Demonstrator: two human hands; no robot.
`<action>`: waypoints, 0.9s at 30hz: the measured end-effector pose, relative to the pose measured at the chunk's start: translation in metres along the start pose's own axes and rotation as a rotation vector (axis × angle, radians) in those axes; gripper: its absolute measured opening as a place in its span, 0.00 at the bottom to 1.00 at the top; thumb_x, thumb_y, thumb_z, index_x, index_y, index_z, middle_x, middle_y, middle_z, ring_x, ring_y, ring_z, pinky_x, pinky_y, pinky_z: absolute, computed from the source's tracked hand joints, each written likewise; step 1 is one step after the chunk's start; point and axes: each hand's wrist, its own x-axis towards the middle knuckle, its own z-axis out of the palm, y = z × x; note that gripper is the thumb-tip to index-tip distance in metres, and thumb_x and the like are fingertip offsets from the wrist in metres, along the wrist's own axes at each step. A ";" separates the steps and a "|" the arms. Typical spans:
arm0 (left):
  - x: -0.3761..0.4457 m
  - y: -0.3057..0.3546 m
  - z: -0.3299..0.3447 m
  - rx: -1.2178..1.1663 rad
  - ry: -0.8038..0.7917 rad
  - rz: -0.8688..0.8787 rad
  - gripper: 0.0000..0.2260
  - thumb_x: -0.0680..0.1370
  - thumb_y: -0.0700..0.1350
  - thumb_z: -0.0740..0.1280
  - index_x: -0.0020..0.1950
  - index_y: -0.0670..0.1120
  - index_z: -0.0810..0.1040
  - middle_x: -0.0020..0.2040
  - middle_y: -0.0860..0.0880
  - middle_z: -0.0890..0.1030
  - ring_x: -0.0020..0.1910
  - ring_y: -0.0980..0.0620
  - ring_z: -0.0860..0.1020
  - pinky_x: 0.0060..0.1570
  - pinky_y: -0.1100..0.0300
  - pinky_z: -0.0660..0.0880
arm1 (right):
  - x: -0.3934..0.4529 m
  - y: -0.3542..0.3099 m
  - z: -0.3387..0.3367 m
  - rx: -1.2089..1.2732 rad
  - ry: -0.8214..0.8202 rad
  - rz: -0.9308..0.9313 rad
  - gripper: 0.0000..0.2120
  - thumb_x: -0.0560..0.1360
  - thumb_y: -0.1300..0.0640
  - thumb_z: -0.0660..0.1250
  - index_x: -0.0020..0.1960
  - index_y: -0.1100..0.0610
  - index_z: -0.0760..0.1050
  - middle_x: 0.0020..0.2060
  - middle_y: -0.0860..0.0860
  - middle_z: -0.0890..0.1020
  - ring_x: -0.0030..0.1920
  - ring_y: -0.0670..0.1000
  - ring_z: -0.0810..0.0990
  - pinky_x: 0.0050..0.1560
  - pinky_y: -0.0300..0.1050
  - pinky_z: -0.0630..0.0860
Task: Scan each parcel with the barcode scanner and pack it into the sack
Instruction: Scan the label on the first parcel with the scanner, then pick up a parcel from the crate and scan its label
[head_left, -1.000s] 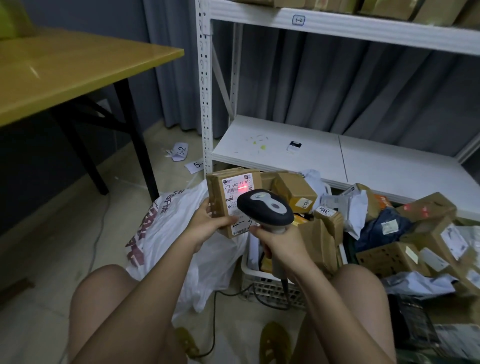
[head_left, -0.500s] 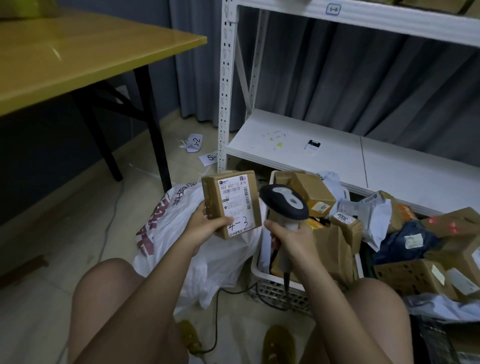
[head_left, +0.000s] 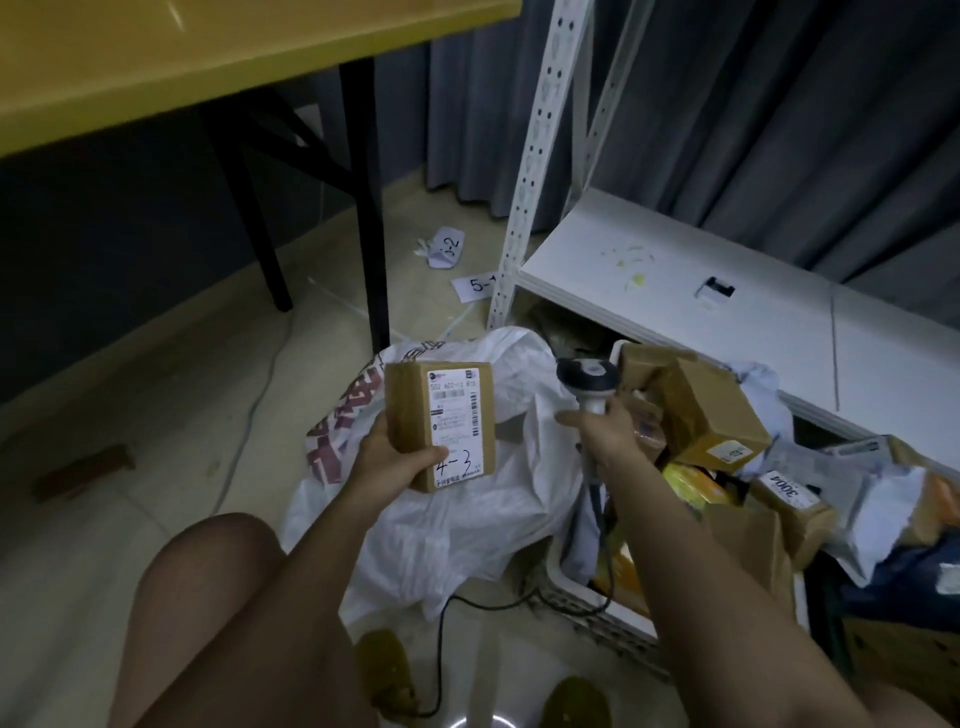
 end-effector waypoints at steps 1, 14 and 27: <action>0.003 -0.001 0.001 0.020 -0.007 -0.006 0.35 0.69 0.41 0.77 0.73 0.48 0.65 0.66 0.49 0.76 0.60 0.50 0.76 0.51 0.59 0.75 | 0.009 0.002 0.005 -0.046 0.016 -0.021 0.30 0.69 0.60 0.77 0.68 0.60 0.70 0.58 0.54 0.77 0.56 0.57 0.77 0.53 0.54 0.78; 0.033 -0.007 0.009 0.157 -0.083 -0.024 0.32 0.71 0.44 0.76 0.70 0.48 0.64 0.61 0.52 0.74 0.54 0.53 0.75 0.49 0.60 0.75 | 0.049 0.014 0.030 -0.292 0.138 -0.017 0.26 0.72 0.58 0.73 0.67 0.62 0.70 0.60 0.59 0.78 0.61 0.61 0.77 0.60 0.54 0.74; 0.063 0.018 0.063 0.832 -0.121 0.334 0.33 0.68 0.55 0.73 0.69 0.50 0.64 0.66 0.49 0.69 0.65 0.44 0.63 0.61 0.52 0.65 | -0.005 -0.017 -0.009 -0.050 0.051 -0.189 0.18 0.72 0.62 0.74 0.59 0.58 0.73 0.49 0.52 0.79 0.49 0.53 0.78 0.51 0.50 0.76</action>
